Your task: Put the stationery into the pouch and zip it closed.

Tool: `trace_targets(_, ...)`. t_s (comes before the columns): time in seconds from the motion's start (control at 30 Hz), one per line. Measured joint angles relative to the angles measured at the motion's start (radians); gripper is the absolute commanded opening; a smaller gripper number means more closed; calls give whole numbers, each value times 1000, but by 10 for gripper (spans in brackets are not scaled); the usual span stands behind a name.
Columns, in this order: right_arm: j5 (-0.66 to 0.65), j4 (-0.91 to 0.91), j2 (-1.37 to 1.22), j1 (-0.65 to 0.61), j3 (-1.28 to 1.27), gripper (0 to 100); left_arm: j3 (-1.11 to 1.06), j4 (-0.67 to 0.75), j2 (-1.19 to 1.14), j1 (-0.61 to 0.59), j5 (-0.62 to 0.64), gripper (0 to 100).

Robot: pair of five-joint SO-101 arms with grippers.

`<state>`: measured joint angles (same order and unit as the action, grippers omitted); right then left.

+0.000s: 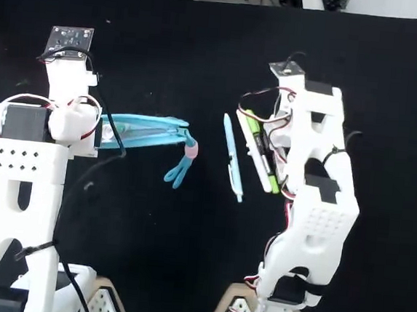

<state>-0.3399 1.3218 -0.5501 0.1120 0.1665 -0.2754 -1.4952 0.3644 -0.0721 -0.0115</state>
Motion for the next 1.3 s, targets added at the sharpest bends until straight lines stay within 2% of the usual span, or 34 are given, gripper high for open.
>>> trace_targets(0.33, 3, 216, 302, -6, -5, 10, 0, 0, 0, 0, 0, 30)
trace_targets(0.6, 15, 227, 678, -150, -285, 10, 0, 0, 0, 0, 0, 30)
trace_targets(0.83, 157, 95, 1086, -334, -476, 11, 0, 0, 0, 0, 0, 30)
trace_targets(1.03, 253, -60, 1436, -554, -615, 11, 0, 0, 0, 0, 0, 30)
trace_targets(1.3, 287, -454, 1791, -778, -879, 11, 0, 0, 0, 3, 0, 30)
